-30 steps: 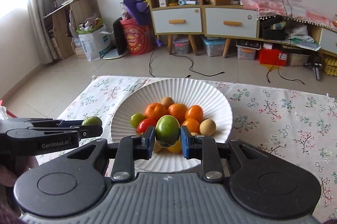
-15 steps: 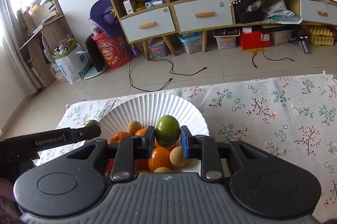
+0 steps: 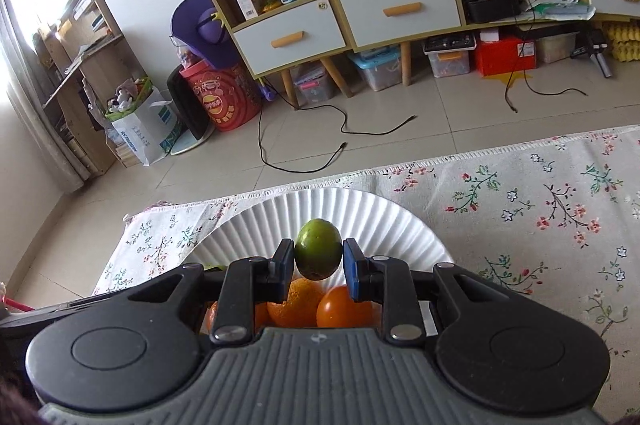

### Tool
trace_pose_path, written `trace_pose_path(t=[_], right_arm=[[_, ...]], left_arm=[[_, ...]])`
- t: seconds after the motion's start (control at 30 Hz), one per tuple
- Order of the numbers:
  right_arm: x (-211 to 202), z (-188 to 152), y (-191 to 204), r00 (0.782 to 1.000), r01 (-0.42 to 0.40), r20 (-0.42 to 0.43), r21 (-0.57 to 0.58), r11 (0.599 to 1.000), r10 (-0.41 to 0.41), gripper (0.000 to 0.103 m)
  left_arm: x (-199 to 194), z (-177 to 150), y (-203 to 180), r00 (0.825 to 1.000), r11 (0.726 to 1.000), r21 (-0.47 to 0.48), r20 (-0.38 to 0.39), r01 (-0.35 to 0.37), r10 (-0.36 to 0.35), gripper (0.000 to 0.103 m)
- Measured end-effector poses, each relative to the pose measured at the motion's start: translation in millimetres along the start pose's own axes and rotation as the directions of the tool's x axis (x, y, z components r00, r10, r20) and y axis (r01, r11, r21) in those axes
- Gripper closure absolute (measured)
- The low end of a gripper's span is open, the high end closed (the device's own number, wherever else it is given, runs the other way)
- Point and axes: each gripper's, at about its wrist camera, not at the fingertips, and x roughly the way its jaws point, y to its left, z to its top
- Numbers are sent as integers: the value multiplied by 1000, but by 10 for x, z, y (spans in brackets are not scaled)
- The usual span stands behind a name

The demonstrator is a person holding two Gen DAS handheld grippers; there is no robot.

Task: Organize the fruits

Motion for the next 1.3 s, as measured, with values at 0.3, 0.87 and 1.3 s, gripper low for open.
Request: trace_pose_path(t=[0.3, 0.87, 1.3], right_arm=[[-140, 40, -33, 1000, 3, 26, 53, 999, -5, 66], [-764, -59, 24, 978, 209, 34, -78, 975, -207, 29], [-1218, -350, 318, 958, 286, 33, -231, 930, -286, 7]], left_arm=[[-77, 23, -31, 1000, 1000, 15, 13, -1, 1, 60], [-663, -195, -134, 987, 978, 134, 27, -161, 159, 21], [-1216, -465, -479, 958, 934, 215, 49, -285, 281, 4]])
